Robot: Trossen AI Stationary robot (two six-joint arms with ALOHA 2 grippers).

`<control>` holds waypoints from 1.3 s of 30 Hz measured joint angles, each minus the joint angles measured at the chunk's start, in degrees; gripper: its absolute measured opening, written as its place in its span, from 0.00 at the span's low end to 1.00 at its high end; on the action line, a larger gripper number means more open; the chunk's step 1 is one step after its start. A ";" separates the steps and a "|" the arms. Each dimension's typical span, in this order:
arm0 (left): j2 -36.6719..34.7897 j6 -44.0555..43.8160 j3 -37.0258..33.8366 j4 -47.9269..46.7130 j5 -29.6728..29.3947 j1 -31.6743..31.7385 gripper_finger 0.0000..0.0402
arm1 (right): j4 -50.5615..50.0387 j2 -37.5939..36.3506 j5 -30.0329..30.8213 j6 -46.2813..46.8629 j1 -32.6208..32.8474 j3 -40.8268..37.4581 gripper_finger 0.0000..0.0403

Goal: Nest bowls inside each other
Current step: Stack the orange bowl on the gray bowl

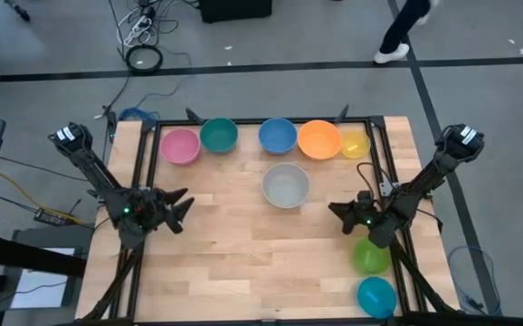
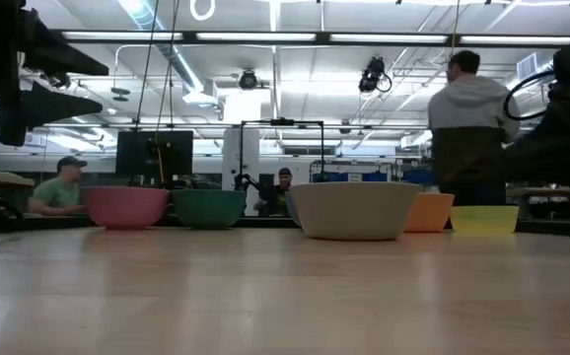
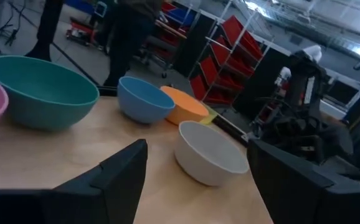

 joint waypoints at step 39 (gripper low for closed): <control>0.04 59.04 0.00 49.40 55.15 12.74 0.71 | 24.67 0.00 -52.76 -38.87 -42.27 11.51 0.19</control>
